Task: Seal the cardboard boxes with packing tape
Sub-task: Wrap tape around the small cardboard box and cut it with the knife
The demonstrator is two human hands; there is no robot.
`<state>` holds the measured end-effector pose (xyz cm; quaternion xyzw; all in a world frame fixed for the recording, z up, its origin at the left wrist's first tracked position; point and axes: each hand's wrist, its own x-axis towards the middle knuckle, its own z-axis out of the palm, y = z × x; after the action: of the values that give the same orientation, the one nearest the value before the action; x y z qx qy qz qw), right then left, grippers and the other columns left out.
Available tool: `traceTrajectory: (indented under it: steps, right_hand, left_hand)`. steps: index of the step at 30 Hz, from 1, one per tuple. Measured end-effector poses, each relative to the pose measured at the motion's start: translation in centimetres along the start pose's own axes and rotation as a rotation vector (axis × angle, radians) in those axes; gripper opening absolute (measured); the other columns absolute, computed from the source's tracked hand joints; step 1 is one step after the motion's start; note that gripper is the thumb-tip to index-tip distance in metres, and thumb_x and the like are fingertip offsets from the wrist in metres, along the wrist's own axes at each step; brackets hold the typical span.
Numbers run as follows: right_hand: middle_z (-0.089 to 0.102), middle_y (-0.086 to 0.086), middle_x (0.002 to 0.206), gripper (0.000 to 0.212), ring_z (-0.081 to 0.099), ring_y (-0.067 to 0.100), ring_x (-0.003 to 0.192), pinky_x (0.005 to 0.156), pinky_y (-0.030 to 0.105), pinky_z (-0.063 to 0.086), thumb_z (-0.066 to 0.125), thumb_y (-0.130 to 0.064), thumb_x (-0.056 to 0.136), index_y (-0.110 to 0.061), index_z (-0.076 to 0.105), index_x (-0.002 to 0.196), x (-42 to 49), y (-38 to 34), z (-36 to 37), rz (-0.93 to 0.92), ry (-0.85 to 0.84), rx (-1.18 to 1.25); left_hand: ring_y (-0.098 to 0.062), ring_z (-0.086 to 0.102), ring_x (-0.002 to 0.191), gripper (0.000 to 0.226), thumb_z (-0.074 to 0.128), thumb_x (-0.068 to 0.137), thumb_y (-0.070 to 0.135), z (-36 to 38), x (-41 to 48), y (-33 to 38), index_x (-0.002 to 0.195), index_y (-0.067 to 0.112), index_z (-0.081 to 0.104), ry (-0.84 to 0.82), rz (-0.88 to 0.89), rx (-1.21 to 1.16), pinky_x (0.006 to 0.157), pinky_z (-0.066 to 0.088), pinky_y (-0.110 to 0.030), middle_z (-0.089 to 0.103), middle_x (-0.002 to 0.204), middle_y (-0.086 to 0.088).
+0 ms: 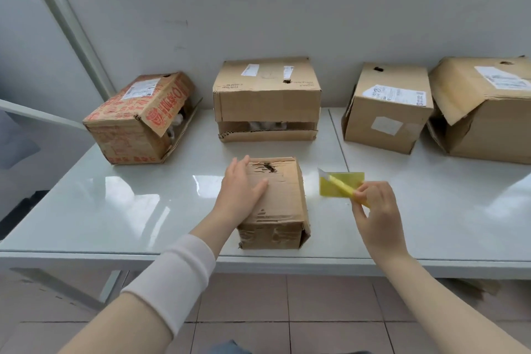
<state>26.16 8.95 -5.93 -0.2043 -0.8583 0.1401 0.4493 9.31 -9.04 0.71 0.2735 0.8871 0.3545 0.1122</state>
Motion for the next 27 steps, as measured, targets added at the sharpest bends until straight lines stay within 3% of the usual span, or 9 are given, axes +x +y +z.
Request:
traceTrajectory:
  steps: [6, 10, 14, 16, 18, 20, 22, 24, 27]
  right_hand:
    - [0.058, 0.016, 0.082, 0.019, 0.049, 0.023, 0.082, 0.049, 0.040, 0.053, 0.074, 0.014, 0.066, 0.002, 0.060, 0.073, -2.5, 1.5, 0.3, -0.012, -0.139, -0.060]
    - [0.059, 0.013, 0.080, 0.024, 0.050, 0.020, 0.081, 0.050, 0.038, 0.054, 0.077, 0.013, 0.061, 0.000, 0.062, 0.073, -3.4, 2.1, 0.3, 0.034, -0.228, -0.052]
    - [0.061, 0.009, 0.084, 0.019, 0.048, 0.015, 0.090, 0.046, 0.032, 0.052, 0.083, -0.006, 0.063, -0.006, 0.069, 0.077, -3.0, 0.8, -1.7, 0.028, -0.234, -0.098]
    - [0.059, 0.009, 0.088, 0.013, 0.048, 0.016, 0.089, 0.059, 0.025, 0.047, 0.074, -0.017, 0.076, -0.008, 0.070, 0.083, -1.4, -1.1, -2.6, -0.001, -0.120, -0.069]
    - [0.056, 0.006, 0.095, 0.023, 0.052, 0.020, 0.091, 0.079, 0.023, 0.043, 0.058, -0.024, 0.085, -0.006, 0.068, 0.098, 1.3, -4.1, -2.2, 0.113, -0.062, 0.071]
    - [0.052, 0.002, 0.113, 0.035, 0.052, 0.019, 0.108, 0.094, 0.028, 0.041, 0.054, -0.025, 0.092, -0.008, 0.057, 0.122, 4.4, -7.1, -0.4, 0.382, -0.214, 0.280]
    - [0.041, 0.001, 0.141, 0.053, 0.040, 0.017, 0.129, 0.106, 0.031, 0.033, 0.050, -0.031, 0.095, -0.011, 0.036, 0.142, 6.6, -9.3, 2.1, 0.629, -0.473, 0.436]
    - [0.025, 0.001, 0.153, 0.061, 0.027, 0.018, 0.139, 0.110, 0.033, 0.026, 0.047, -0.033, 0.095, -0.014, 0.021, 0.148, 7.7, -10.3, 4.3, 0.733, -0.618, 0.516]
    - [0.021, -0.004, 0.155, 0.062, 0.026, 0.016, 0.139, 0.110, 0.032, 0.027, 0.047, -0.030, 0.095, -0.020, 0.018, 0.149, 7.8, -10.3, 6.0, 0.813, -0.652, 0.599]
  left_hand:
    - [-0.017, 0.027, 0.140, 0.070, 0.057, 0.093, 0.030, 0.2, 0.0, -0.1, 0.150, 0.016, 0.018, -0.036, -0.052, -0.172, 0.112, 0.023, -0.029, 0.026, 0.155, 0.000]
    - [-0.018, 0.031, 0.138, 0.071, 0.058, 0.093, 0.030, 0.2, -0.1, -0.2, 0.150, 0.018, 0.017, -0.037, -0.067, -0.215, 0.112, 0.026, -0.031, 0.027, 0.154, 0.000]
    - [-0.020, 0.033, 0.137, 0.077, 0.059, 0.092, 0.030, 0.1, 0.1, -0.4, 0.151, 0.019, 0.012, -0.053, -0.117, -0.313, 0.113, 0.029, -0.034, 0.024, 0.155, 0.000]
    - [-0.022, 0.034, 0.137, 0.079, 0.059, 0.092, 0.033, -0.1, 0.5, -0.5, 0.152, 0.018, 0.009, -0.061, -0.155, -0.369, 0.113, 0.031, -0.039, 0.023, 0.156, -0.002]
    - [-0.024, 0.032, 0.138, 0.081, 0.058, 0.091, 0.038, -0.3, 1.0, -0.5, 0.152, 0.016, 0.009, -0.062, -0.204, -0.394, 0.112, 0.031, -0.039, 0.025, 0.155, -0.005]
    - [-0.026, 0.030, 0.139, 0.080, 0.055, 0.092, 0.044, -0.4, 1.6, -0.4, 0.152, 0.014, 0.011, -0.062, -0.249, -0.422, 0.110, 0.028, -0.036, 0.026, 0.155, -0.007]
    - [-0.026, 0.031, 0.139, 0.078, 0.053, 0.092, 0.046, -0.3, 2.2, -0.3, 0.151, 0.013, 0.015, -0.068, -0.274, -0.435, 0.109, 0.029, -0.036, 0.028, 0.154, -0.007]
    - [-0.025, 0.042, 0.131, 0.070, 0.056, 0.090, 0.046, -0.1, 2.7, -0.4, 0.146, 0.012, 0.031, -0.076, -0.279, -0.433, 0.107, 0.037, -0.037, 0.038, 0.148, -0.007]
    - [-0.021, 0.059, 0.109, 0.048, 0.063, 0.087, 0.038, 0.6, 3.2, -0.8, 0.127, 0.015, 0.052, -0.079, -0.276, -0.483, 0.097, 0.048, -0.039, 0.060, 0.125, -0.005]
